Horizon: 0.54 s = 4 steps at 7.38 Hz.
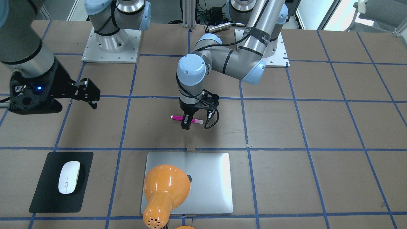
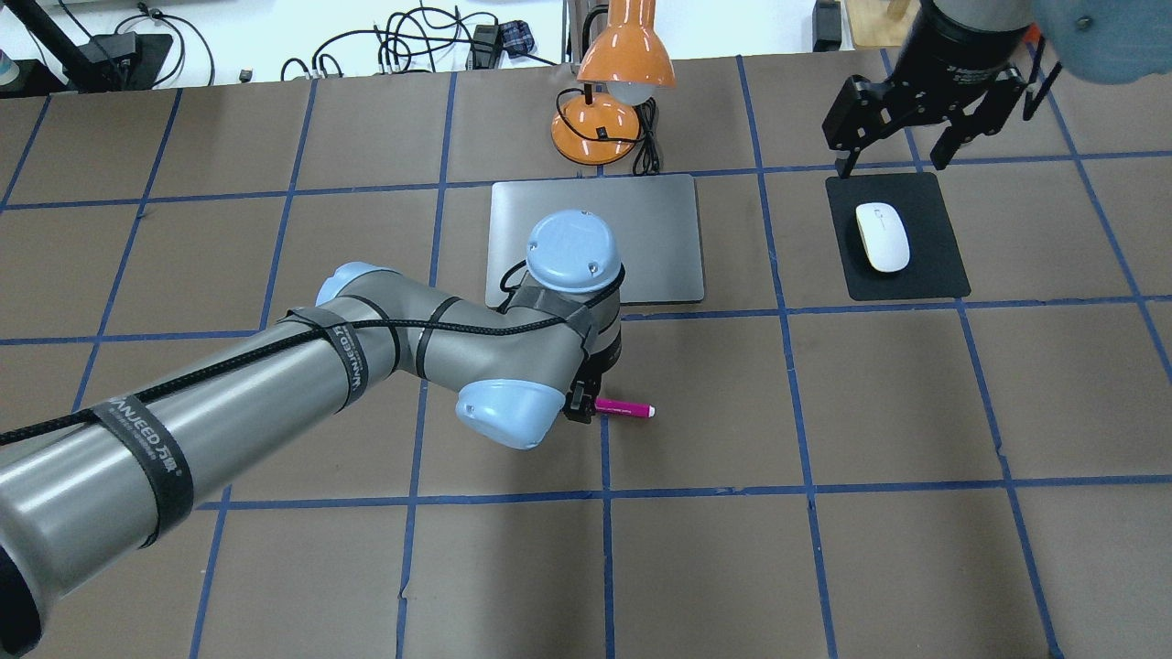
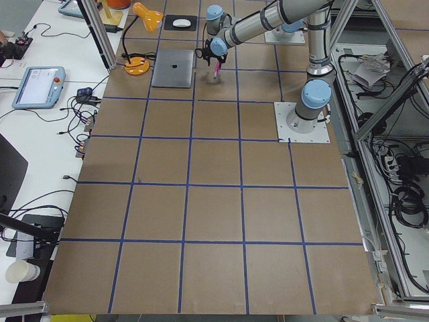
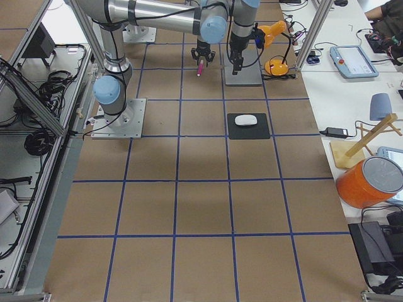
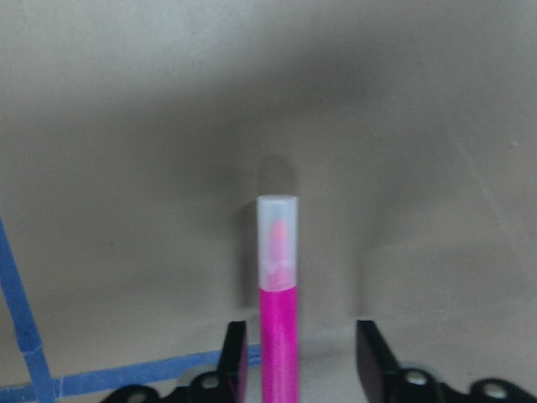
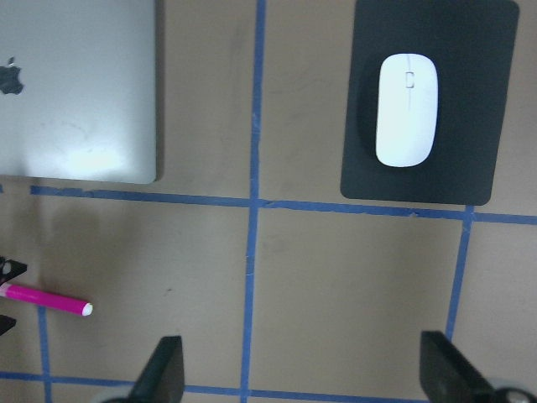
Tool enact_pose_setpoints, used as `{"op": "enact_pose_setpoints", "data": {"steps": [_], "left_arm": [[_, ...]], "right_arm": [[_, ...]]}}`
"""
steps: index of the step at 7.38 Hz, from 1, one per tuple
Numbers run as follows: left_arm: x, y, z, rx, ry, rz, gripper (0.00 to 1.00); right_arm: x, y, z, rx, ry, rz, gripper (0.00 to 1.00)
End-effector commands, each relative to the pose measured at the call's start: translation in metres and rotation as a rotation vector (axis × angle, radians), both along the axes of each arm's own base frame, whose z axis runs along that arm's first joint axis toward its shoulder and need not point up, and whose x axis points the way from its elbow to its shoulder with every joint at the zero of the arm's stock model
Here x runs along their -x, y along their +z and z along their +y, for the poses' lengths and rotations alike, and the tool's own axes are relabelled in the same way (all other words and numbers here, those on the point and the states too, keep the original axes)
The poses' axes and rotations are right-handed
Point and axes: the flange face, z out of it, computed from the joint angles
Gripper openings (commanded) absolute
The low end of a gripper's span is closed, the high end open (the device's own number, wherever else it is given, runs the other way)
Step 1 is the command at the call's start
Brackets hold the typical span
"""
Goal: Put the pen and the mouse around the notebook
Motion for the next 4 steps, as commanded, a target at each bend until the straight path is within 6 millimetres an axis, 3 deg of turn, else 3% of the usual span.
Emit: {"op": "enact_pose_setpoints", "data": {"steps": [1,2,3,4], "left_arm": [[-0.021,0.056,-0.008,-0.027,-0.416,0.006,1.0],[-0.033,0.083,-0.001,-0.026,-0.612,0.003,1.0],[-0.057,0.112,-0.004,0.003,-0.784,0.008,1.0],[-0.095,0.147,-0.006,-0.027,-0.894,0.027,1.0]], "right_arm": [[-0.039,0.021,0.02,0.03,-0.038,0.004,1.0],[-0.023,0.021,0.015,0.041,-0.072,0.015,1.0],[-0.001,0.017,0.014,0.016,-0.111,0.014,1.0],[-0.001,0.019,0.014,0.023,-0.113,0.004,1.0]]}}
